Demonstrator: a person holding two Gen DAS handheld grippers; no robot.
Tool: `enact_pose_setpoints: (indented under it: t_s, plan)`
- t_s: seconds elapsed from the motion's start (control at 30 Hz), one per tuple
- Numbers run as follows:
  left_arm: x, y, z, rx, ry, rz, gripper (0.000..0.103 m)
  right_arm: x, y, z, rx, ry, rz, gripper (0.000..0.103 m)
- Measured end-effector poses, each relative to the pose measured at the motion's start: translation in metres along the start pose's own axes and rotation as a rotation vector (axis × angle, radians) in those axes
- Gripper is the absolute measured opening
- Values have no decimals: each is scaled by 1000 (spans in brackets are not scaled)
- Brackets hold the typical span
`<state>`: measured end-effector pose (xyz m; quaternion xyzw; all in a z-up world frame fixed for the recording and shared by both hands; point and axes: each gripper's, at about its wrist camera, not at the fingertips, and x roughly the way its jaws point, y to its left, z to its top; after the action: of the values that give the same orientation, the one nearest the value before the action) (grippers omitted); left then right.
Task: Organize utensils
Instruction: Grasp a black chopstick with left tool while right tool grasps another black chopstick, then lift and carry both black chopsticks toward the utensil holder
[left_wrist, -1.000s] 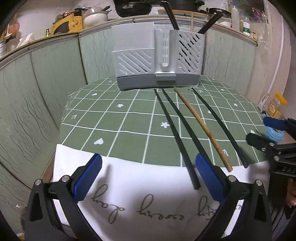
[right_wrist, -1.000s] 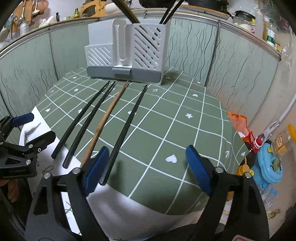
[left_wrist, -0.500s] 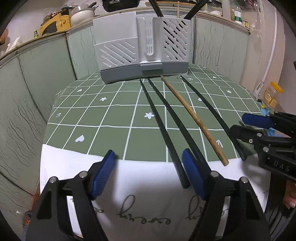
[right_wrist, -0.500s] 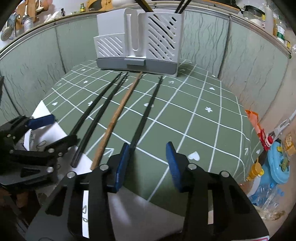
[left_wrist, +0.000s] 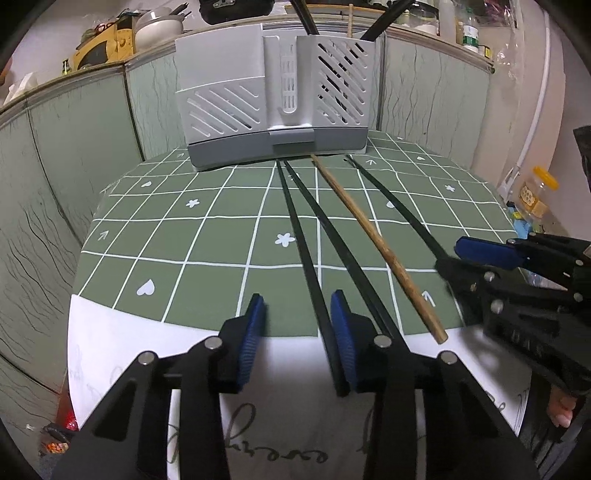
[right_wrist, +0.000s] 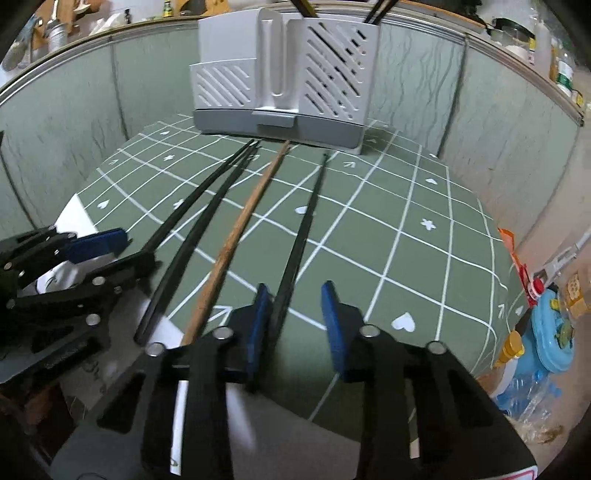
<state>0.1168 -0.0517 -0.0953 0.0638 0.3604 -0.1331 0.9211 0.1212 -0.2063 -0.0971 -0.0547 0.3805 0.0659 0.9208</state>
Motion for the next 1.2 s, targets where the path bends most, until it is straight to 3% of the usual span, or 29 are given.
enact_pose_setpoints:
  t_s: [0.07,0.2,0.3,0.37,0.8,1.2]
  plan:
    - [0,1,0,-7,-3,1,35,1,-5,2,29,6,-17,7]
    - [0,1,1,-15,-1,-2,25,3,-10,4,49,21,-16,6]
    - [-2,-2,1,-12,0,-1,9,3,-10,4,59,26,-19,6]
    - [-3,-3,2,-17,3,2,8,2,-12,4,68,27,-7,6]
    - [-19,10,8,-62,-5,-21,8,-19,-24,4,86,15,27,6]
    - [-57,12,25,-57,-73,-42,8,-61,-36,18,88,-60,40,6]
